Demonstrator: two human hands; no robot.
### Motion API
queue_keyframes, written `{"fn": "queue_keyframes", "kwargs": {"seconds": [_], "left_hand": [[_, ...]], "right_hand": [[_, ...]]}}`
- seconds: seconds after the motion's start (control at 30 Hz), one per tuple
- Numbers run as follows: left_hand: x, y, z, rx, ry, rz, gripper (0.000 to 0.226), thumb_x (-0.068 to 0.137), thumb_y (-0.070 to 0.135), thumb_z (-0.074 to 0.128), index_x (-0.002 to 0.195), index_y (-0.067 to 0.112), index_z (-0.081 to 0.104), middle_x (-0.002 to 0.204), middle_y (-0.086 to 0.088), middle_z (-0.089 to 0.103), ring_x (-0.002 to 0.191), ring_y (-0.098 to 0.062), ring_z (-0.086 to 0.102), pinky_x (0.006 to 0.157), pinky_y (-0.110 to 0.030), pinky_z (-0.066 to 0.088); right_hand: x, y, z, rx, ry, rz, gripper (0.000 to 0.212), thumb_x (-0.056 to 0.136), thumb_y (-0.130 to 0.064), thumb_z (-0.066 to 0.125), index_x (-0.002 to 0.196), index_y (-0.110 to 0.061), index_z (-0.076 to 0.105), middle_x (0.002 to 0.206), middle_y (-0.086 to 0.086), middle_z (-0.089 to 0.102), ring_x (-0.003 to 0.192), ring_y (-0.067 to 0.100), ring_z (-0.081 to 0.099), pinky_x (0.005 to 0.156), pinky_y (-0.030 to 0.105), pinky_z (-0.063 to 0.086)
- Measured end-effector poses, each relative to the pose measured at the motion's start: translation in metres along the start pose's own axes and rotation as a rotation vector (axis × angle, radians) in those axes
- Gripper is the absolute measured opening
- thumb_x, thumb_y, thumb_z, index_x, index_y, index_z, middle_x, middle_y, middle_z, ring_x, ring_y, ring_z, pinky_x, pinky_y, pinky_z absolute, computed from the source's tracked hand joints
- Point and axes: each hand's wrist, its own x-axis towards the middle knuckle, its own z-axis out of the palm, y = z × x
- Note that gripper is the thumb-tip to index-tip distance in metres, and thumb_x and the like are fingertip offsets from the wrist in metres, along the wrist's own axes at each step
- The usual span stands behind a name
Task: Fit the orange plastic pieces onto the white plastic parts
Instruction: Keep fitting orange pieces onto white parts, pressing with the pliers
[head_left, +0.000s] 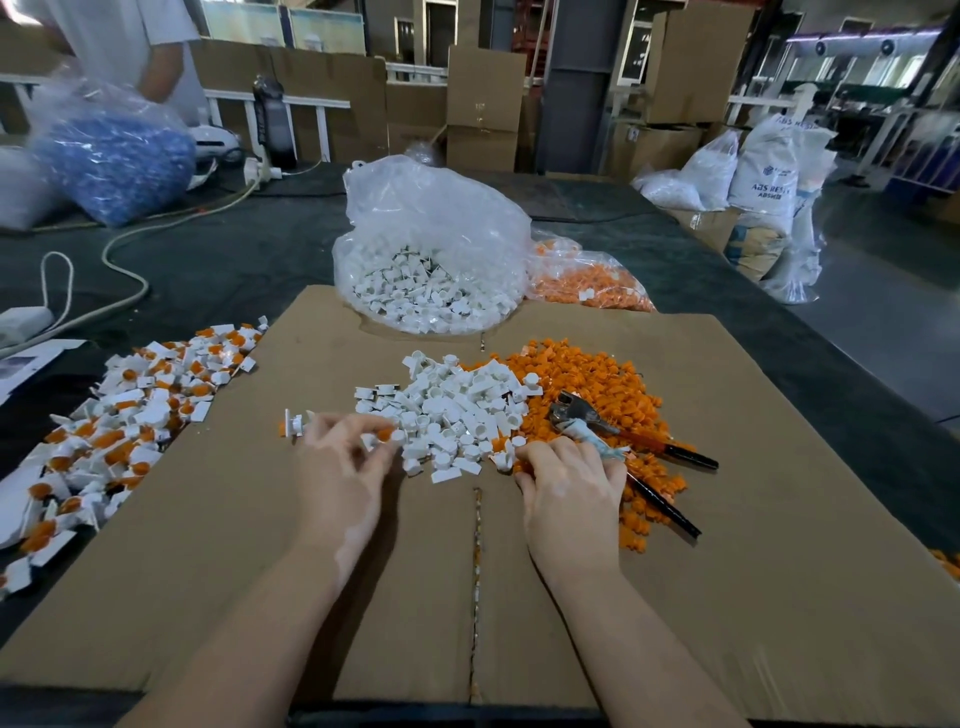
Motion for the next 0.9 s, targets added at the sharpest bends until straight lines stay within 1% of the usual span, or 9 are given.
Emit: {"fn": "queue_keyframes", "kwargs": {"seconds": [0.07, 0.1, 0.17, 0.4, 0.47, 0.57, 0.63, 0.73, 0.9], "left_hand": [[0.012, -0.011, -0.01, 0.175, 0.05, -0.033, 0.015, 0.082, 0.001, 0.066, 0.093, 0.011, 0.07, 0.092, 0.001, 0.041, 0.085, -0.024, 0.055, 0.082, -0.016, 0.044], [0.016, -0.017, -0.014, 0.256, 0.062, -0.05, 0.016, 0.083, 0.004, 0.066, 0.096, 0.011, 0.07, 0.095, 0.0, 0.041, 0.093, -0.029, 0.054, 0.089, -0.027, 0.044], [0.02, -0.026, -0.018, 0.322, 0.075, -0.075, 0.017, 0.084, 0.005, 0.065, 0.099, 0.012, 0.07, 0.1, -0.002, 0.041, 0.104, -0.032, 0.05, 0.097, -0.036, 0.041], [0.02, -0.031, -0.014, 0.508, 0.099, -0.075, 0.034, 0.085, 0.002, 0.058, 0.111, 0.022, 0.066, 0.123, -0.01, 0.046, 0.119, -0.028, 0.029, 0.102, -0.037, 0.028], [0.013, -0.025, -0.009, 0.474, 0.096, 0.006, 0.035, 0.082, 0.002, 0.061, 0.11, 0.023, 0.067, 0.12, -0.008, 0.049, 0.116, -0.026, 0.03, 0.1, -0.034, 0.025], [0.005, -0.014, 0.005, 0.4, -0.044, 0.189, 0.021, 0.079, 0.006, 0.068, 0.097, 0.017, 0.071, 0.101, -0.005, 0.058, 0.1, -0.022, 0.04, 0.084, -0.019, 0.022], [0.0, -0.008, 0.014, 0.425, -0.158, 0.24, 0.016, 0.083, 0.016, 0.067, 0.099, 0.016, 0.071, 0.096, 0.0, 0.059, 0.099, -0.022, 0.043, 0.082, -0.021, 0.024], [-0.005, -0.005, 0.023, 0.467, -0.211, 0.209, 0.024, 0.086, 0.032, 0.063, 0.105, 0.019, 0.069, 0.102, 0.004, 0.058, 0.103, -0.019, 0.041, 0.086, -0.028, 0.028], [-0.009, -0.003, 0.029, 0.432, -0.211, 0.191, 0.026, 0.089, 0.032, 0.059, 0.109, 0.019, 0.067, 0.107, 0.003, 0.059, 0.106, -0.019, 0.043, 0.091, -0.03, 0.031]], "right_hand": [[0.0, 0.0, 0.0, 0.0, 0.003, -0.005, 0.026, 0.059, -0.003, 0.085, 0.072, -0.017, 0.068, 0.066, -0.001, 0.061, 0.066, 0.023, 0.058, 0.066, 0.039, 0.044], [0.0, 0.0, 0.0, 0.001, 0.005, -0.006, 0.025, 0.06, -0.003, 0.084, 0.072, -0.017, 0.068, 0.067, -0.001, 0.061, 0.067, 0.023, 0.059, 0.066, 0.039, 0.044], [-0.001, 0.0, 0.0, 0.002, 0.01, -0.007, 0.023, 0.062, -0.004, 0.084, 0.073, -0.017, 0.068, 0.067, 0.0, 0.062, 0.067, 0.023, 0.059, 0.066, 0.04, 0.044], [-0.001, 0.001, 0.003, 0.011, 0.012, 0.008, 0.023, 0.062, -0.002, 0.083, 0.074, -0.017, 0.069, 0.067, 0.0, 0.061, 0.067, 0.024, 0.059, 0.067, 0.04, 0.045], [-0.001, 0.001, 0.004, 0.019, 0.004, 0.013, 0.024, 0.062, 0.0, 0.081, 0.074, -0.016, 0.068, 0.068, 0.0, 0.061, 0.067, 0.024, 0.058, 0.068, 0.041, 0.044], [-0.001, 0.001, 0.005, 0.022, 0.01, 0.012, 0.02, 0.063, -0.005, 0.08, 0.075, -0.015, 0.068, 0.07, 0.001, 0.062, 0.067, 0.024, 0.058, 0.067, 0.041, 0.044], [0.0, 0.001, 0.004, 0.032, 0.019, 0.009, 0.016, 0.066, -0.012, 0.081, 0.077, -0.015, 0.07, 0.072, 0.001, 0.063, 0.068, 0.025, 0.059, 0.067, 0.041, 0.044], [0.001, 0.002, 0.005, 0.001, 0.006, -0.008, 0.013, 0.068, -0.015, 0.081, 0.074, -0.017, 0.071, 0.07, 0.001, 0.061, 0.066, 0.024, 0.058, 0.066, 0.041, 0.044], [0.001, 0.001, 0.004, 0.007, -0.035, 0.013, 0.02, 0.063, -0.014, 0.084, 0.072, -0.014, 0.066, 0.07, 0.002, 0.061, 0.067, 0.024, 0.059, 0.065, 0.041, 0.045]]}}
